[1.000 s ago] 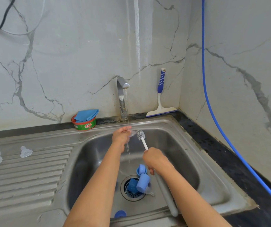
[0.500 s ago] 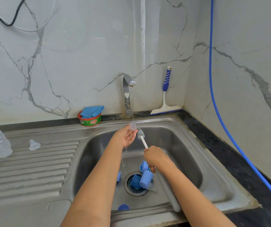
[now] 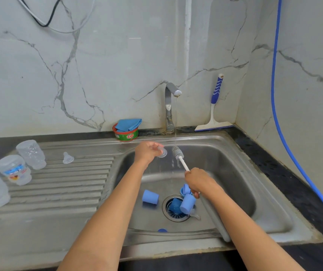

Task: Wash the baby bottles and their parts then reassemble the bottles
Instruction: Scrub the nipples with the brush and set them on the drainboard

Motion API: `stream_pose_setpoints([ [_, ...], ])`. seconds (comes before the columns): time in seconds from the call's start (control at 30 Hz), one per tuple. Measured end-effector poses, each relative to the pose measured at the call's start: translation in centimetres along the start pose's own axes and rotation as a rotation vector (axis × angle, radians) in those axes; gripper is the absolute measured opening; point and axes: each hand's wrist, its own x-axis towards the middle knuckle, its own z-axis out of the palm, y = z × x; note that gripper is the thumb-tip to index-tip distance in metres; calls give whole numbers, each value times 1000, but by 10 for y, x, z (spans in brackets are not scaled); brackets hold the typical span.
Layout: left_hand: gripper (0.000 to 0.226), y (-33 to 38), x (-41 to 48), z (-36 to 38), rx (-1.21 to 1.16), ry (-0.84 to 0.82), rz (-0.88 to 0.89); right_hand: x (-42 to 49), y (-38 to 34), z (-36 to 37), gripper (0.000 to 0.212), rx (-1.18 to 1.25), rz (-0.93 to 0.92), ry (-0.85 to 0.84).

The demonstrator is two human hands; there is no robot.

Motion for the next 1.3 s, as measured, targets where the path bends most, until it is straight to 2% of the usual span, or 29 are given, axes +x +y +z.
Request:
stream_pose_setpoints([
  [0.07, 19, -5, -4, -11, 24, 44, -6, -2, -2, 2, 26, 22, -3, -5],
  [0.17, 9, -13, -10, -36, 26, 193, -31, 2, -3, 8, 24, -11, -73, -2],
  [0.23, 6, -20, -16, -59, 28, 279, -49, 3, -9, 16, 26, 64, -71, 5],
  [0.43, 10, -45, -30, -146, 77, 525, -115, -3, -53, 37, 28, 30, -178, -64],
  [0.6, 15, -64, -40, -207, 182, 705, -217, -4, -94, 57, 28, 104, -226, -121],
  [0.7, 23, -75, -43, -229, 301, 734, -253, -4, -108, 70, 26, 150, -218, -149],
  [0.9, 13, -91, -42, -246, 393, 745, -272, -2, -112, 88, 24, 175, -189, -184],
  [1.03, 16, -100, -42, -245, 476, 718, -247, -1, -108, 91, 27, 207, -160, -186],
  [1.23, 21, -102, -41, -240, 473, 738, -254, 2, -103, 87, 24, 203, -133, -180],
  [1.3, 29, -103, -42, -238, 430, 746, -250, 3, -101, 85, 23, 191, -128, -179],
])
